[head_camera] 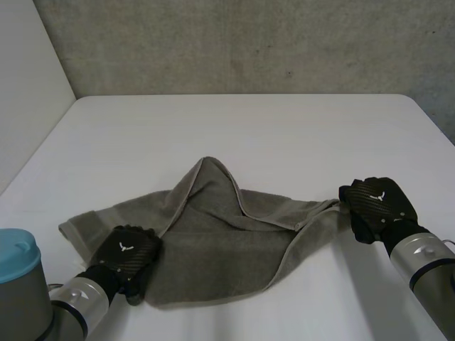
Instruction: Fold the towel.
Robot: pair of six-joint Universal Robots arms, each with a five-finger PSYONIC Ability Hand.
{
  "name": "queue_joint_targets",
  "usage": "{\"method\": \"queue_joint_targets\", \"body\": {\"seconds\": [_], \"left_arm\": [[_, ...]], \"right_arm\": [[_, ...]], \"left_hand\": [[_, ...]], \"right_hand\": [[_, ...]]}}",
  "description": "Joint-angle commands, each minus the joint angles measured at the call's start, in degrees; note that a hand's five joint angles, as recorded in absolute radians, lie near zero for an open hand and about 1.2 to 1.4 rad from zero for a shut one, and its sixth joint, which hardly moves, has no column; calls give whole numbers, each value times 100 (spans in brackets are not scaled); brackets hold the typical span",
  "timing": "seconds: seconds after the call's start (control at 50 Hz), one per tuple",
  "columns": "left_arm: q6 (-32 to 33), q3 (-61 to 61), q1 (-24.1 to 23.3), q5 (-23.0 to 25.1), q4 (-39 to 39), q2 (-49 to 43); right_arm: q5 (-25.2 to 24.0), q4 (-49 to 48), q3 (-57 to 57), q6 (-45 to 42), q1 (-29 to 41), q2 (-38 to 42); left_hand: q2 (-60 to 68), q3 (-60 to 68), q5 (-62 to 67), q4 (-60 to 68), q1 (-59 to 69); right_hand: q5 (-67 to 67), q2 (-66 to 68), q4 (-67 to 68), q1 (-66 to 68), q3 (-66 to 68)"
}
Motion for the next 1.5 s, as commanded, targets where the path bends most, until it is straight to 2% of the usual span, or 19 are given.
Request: {"method": "queue_joint_targets", "body": {"seconds": [0.02,0.14,0.18,0.3,0.38,0.52,0.58,0.68,0.76,0.84,0.88,0.96,1.12,1.22,1.28,1.32,1.34,1.38,1.5], "left_arm": [[-23,160,-30,19,72,-253],[-41,169,-39,10,169,-253],[-49,160,-65,10,230,-244],[-49,160,-83,-8,221,-183],[-49,177,-74,-43,221,-69],[-120,336,32,-17,151,819],[-331,538,172,10,133,1408],[-946,1065,304,230,-86,2314],[-1270,2029,374,676,-1215,2656],[-1508,2996,716,967,-2439,2595],[-1578,3208,822,1029,-2651,2517],[-1772,3736,1208,1196,-2793,1850],[-1781,4868,1227,1293,-3065,129],[-1772,5926,1166,1258,-3444,-982],[-1807,6813,1130,1223,-3453,-1545],[-1877,7871,1122,1205,-3356,-1939],[-1878,7877,1122,1205,-3356,-1940],[-2166,8961,1122,1048,-3006,-2159],[-2923,9863,1122,889,-2011,-2142]], "right_arm": [[1,-10,30,-9,3,5],[1,-10,30,-9,3,14],[1,-10,30,-9,3,14],[1,-19,39,-9,3,14],[1,-10,30,-18,11,14],[36,183,-198,-1,-33,-443],[-43,693,-532,-9,-41,-1032],[-543,2464,-1952,52,-103,-1664],[-667,3185,-2761,52,-190,-1752],[-746,4047,-3798,35,-287,-1744],[-764,4268,-4045,0,-305,-1683],[-782,4927,-4775,-123,-323,-974],[-650,5438,-5741,-835,-148,371],[-544,5228,-6649,-493,574,1227],[-369,4177,-7473,208,820,1797],[-342,3634,-7737,471,811,1920],[-342,3628,-7739,474,811,1921],[-325,2605,-8115,859,820,1974],[-237,1222,-8363,1448,820,1755]], "left_hand": [[1014,1079,1046,1092,1020],[1706,1771,1739,1784,1712],[2659,2724,2691,2737,2665],[3691,3756,3723,3769,3697],[5216,5281,5249,5294,5222],[5253,5318,5286,5331,5259],[5253,5318,5286,5331,5259],[5253,5318,5286,5331,5259],[5253,5318,5286,5331,5259],[5253,5318,5286,5331,5259],[5253,5318,5286,5331,5259],[5253,5318,5286,5331,5259],[5253,5318,5286,5331,5259],[5253,5318,5286,5331,5259],[5253,5318,5286,5331,5259],[5253,5318,5286,5331,5259],[5253,5318,5286,5331,5259],[5253,5318,5286,5331,5259],[5253,5318,5286,5331,5259]], "right_hand": [[370,520,345,415,472],[370,520,345,415,472],[370,520,345,415,472],[370,520,345,415,472],[370,520,345,415,472],[370,520,345,415,472],[370,520,345,415,472],[370,520,345,415,472],[370,520,345,415,472],[370,520,345,415,472],[370,520,345,415,472],[370,520,345,415,472],[370,520,345,415,472],[370,520,345,415,472],[370,520,345,415,472],[370,520,345,415,472],[370,520,345,415,472],[370,520,345,415,472],[370,520,345,415,472]]}}
